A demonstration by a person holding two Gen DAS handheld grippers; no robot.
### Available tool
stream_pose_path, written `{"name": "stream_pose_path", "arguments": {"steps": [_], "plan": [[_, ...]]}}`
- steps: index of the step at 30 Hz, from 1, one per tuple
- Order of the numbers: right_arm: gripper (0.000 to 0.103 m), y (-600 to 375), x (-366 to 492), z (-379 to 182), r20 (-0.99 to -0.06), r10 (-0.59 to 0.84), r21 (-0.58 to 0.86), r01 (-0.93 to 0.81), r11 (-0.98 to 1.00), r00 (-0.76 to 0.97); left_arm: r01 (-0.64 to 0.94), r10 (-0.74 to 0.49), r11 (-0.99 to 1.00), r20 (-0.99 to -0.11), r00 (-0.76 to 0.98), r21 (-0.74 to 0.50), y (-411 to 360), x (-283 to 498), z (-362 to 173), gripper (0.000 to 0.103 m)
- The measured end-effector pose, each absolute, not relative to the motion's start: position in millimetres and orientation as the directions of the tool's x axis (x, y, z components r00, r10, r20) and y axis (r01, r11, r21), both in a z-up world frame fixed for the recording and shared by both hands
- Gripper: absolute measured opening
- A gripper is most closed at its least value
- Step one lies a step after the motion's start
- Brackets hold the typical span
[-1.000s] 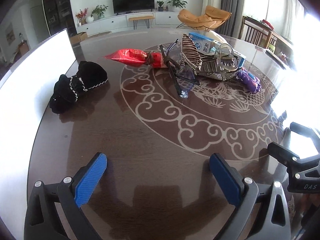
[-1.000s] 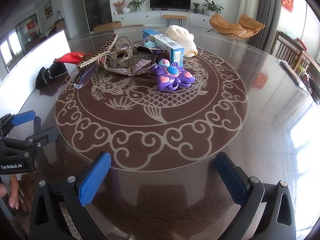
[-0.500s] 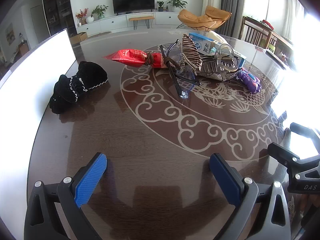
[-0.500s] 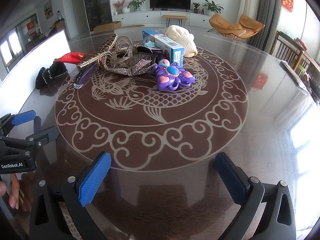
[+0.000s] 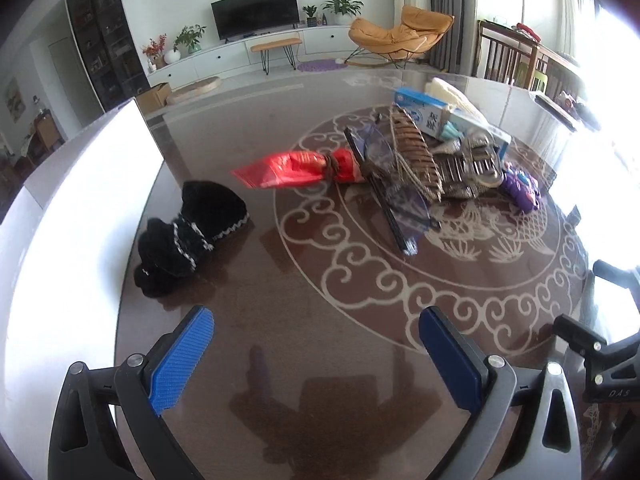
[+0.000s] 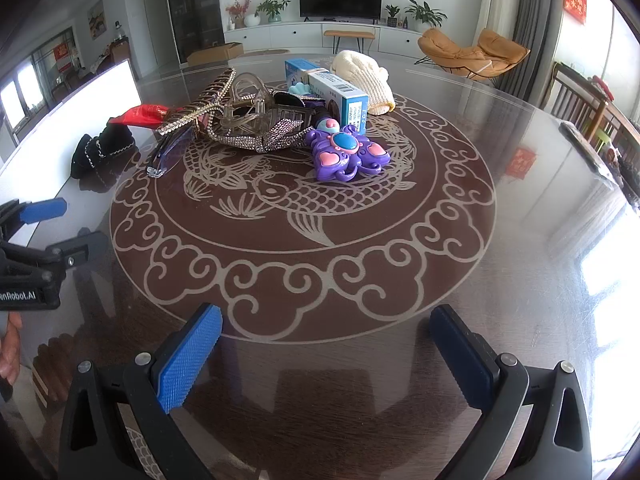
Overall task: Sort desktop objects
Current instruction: 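Return both tools from the bin to the table, then grasp the black gloves with the left gripper and lift them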
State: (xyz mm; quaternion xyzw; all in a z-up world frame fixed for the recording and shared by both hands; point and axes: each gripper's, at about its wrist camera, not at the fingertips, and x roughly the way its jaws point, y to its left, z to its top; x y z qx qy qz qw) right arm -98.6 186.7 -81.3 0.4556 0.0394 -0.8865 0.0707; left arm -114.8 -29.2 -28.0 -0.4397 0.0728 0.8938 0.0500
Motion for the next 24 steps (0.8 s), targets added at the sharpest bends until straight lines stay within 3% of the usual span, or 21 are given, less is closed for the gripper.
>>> {"name": "stream_pose_path", "arguments": {"steps": [4,9,12,14,16,19,24], "plan": [[0.103,186.6,-98.6,-81.3,-0.813,-0.089,-0.005,0.161,-0.987,-0.575,-0.071,0.009,-0.996,-0.769,-0.639,0.048,-72.9,-169.9,-6.4,0.103],[0.103,186.8,-98.5,-81.2,-0.813,-0.089,-0.005,0.161,-0.987,-0.575,-0.047,0.048,-0.999,-0.840,-0.540,-0.027,-101.2,-218.7,-36.6,0.103],[0.103,186.7,-98.5,-81.3,-0.813,-0.090,-0.005,0.161,-0.987,-0.575,-0.077,0.038,-0.997,-0.852,-0.522,0.003,-95.0,-218.9,-56.8,0.103],[0.103,186.7,-98.5,-81.3,-0.813,-0.090,-0.005,0.161,-0.987,-0.575,-0.087,0.017,-0.996,-0.844,-0.536,0.036,-89.4,-212.0,-65.5,0.094],[0.103,186.5,-98.5,-81.4,-0.813,-0.090,-0.005,0.161,-0.987,-0.575,-0.077,0.043,-0.997,-0.814,-0.579,0.002,-91.4,-200.0,-65.1,0.070],[0.103,186.3,-98.5,-81.5,-0.813,-0.090,-0.005,0.161,-0.987,-0.575,-0.057,0.039,-0.998,-0.789,-0.614,-0.005,-93.6,-178.1,-64.2,0.044],[0.103,186.3,-98.5,-81.5,-0.813,-0.090,-0.005,0.161,-0.987,-0.575,-0.109,0.074,-0.994,-0.782,-0.619,-0.008,-83.1,-118.6,-65.1,0.043]]}}
